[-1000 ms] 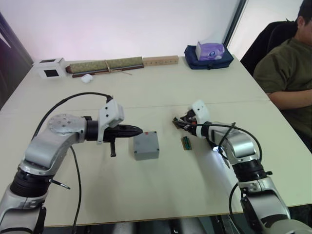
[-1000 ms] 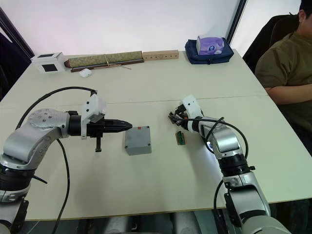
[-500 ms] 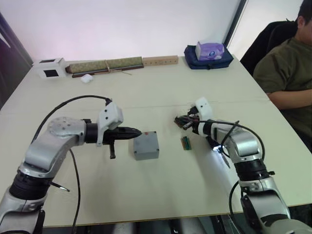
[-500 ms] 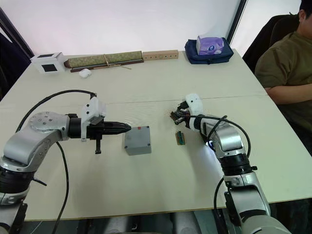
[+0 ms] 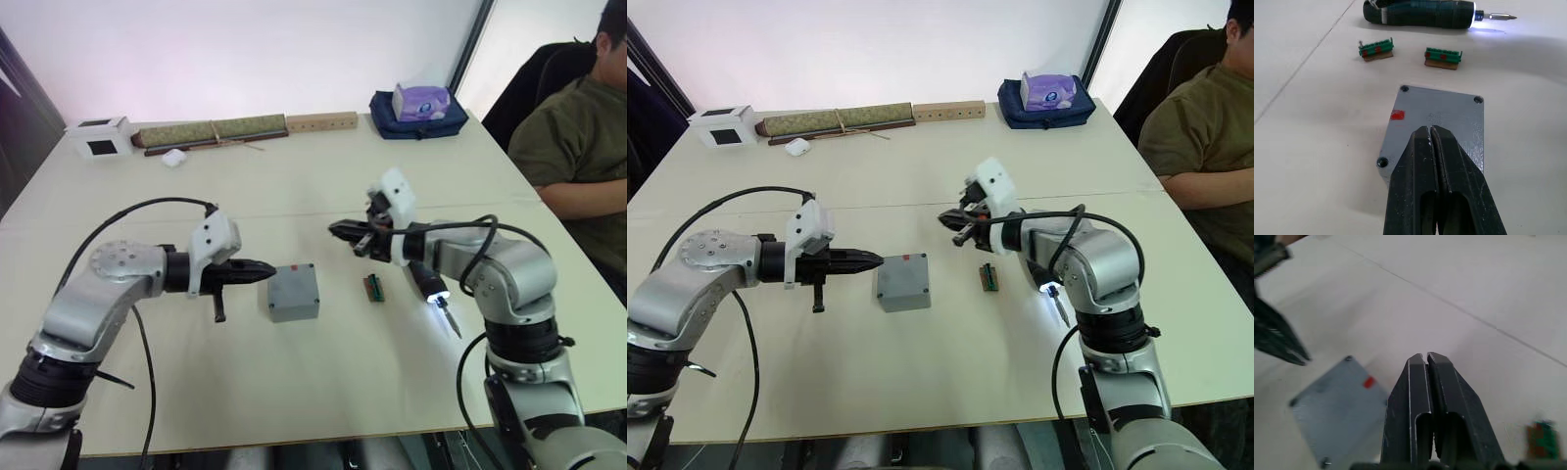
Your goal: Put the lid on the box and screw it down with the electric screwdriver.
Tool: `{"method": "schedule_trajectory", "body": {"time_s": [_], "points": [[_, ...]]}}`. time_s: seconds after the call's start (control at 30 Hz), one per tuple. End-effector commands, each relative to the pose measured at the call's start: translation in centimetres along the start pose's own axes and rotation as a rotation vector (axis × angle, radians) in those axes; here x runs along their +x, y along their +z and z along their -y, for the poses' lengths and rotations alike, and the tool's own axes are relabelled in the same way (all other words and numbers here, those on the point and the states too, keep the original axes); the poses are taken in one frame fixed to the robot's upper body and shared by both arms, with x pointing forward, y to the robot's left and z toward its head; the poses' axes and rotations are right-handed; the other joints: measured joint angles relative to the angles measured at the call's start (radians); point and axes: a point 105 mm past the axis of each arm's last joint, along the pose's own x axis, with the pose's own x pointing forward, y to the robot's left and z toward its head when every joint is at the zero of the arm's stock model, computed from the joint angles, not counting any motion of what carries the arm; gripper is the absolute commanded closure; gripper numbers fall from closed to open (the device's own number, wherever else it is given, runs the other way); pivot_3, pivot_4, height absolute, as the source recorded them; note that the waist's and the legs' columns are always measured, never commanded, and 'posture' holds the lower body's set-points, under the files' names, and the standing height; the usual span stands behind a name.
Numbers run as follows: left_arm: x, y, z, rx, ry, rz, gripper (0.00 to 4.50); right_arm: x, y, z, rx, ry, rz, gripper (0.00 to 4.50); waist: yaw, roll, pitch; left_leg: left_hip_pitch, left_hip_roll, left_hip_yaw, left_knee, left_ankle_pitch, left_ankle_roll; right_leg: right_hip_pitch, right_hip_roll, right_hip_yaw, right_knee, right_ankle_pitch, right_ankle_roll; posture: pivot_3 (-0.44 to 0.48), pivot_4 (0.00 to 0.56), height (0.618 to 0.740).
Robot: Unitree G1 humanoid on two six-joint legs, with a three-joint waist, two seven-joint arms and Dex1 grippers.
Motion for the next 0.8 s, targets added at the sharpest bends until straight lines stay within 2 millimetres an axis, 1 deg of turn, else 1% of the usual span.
{"method": "schedule_trajectory", "body": {"time_s": [0.03, 0.23, 0.43, 0.57, 0.8], "points": [[-0.6, 0.9, -0.3, 0.043, 0.029, 0.016, 4.5, 0.3, 0.1, -1.2, -0.04, 0.032, 0.0, 4.48, 0.003, 0.0, 0.0, 0.0, 0.0, 0.0, 0.0, 0.0, 0.0, 0.0, 0.0, 0.0, 0.0, 0.0, 0.0, 0.0, 0.15, 0.74], [-0.4, 0.8, 0.0, 0.043, 0.027, 0.014, 4.5, 0.9, -1.4, -1.0, -0.043, 0.026, -0.043, 4.48, 0.005, 0.0, 0.0, 0.0, -0.001, 0.001, 0.0, 0.0, 0.0, 0.0, -0.001, 0.0, 0.0, 0.0, 0.0, 0.0, 0.15, 0.74], [-0.4, 0.8, 0.1, 0.043, 0.026, 0.014, 4.5, 1.3, -2.3, -0.5, -0.045, 0.011, -0.063, 4.48, 0.001, 0.0, 0.0, 0.0, 0.0, 0.0, 0.0, 0.0, 0.0, 0.0, 0.0, 0.0, 0.0, 0.0, 0.0, 0.0, 0.15, 0.74], [-0.4, 0.8, 0.1, 0.044, 0.027, 0.013, 4.5, 1.4, -2.6, -0.3, -0.039, 0.007, -0.063, 4.48, 0.002, 0.0, 0.0, 0.0, 0.0, 0.0, 0.0, 0.0, 0.0, 0.0, -0.001, 0.0, 0.0, 0.0, 0.0, 0.0, 0.15, 0.74], [-0.2, 0.9, 0.1, 0.05, 0.024, 0.014, 4.5, 1.4, -1.8, -0.5, -0.044, 0.016, -0.038, 4.48, 0.002, 0.0, 0.0, 0.0, 0.0, 0.0, 0.0, 0.0, 0.0, 0.0, -0.001, 0.0, 0.0, 0.0, 0.0, 0.0, 0.15, 0.74]]}}
